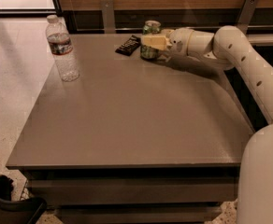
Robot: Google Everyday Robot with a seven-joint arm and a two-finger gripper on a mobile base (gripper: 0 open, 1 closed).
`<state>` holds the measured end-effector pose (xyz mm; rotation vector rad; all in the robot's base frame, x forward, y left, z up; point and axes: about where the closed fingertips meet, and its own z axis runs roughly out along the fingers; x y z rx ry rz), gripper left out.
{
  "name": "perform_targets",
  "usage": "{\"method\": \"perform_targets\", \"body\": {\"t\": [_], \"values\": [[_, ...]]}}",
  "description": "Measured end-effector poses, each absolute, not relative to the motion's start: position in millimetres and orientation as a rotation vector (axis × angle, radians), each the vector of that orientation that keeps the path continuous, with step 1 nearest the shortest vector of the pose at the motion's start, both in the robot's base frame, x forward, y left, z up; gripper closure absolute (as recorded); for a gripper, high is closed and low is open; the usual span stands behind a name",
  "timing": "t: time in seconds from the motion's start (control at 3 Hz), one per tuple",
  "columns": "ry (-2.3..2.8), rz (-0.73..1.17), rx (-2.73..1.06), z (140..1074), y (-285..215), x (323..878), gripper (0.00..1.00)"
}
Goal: Move green can near rxbar chocolate
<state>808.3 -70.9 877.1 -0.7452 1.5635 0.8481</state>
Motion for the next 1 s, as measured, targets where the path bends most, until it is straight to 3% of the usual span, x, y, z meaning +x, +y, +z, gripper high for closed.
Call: {"method": "perform_targets", "body": {"t": [0.33, 0.67, 1.0], "values": [[1.559, 0.854, -0.749, 877.1, -66.1, 808.1, 0.85], [1.558, 0.859, -0.752, 876.7, -62.6, 808.2, 0.62], [1.557, 0.865, -0.757, 876.0, -57.7, 808.2, 0.30]]}}
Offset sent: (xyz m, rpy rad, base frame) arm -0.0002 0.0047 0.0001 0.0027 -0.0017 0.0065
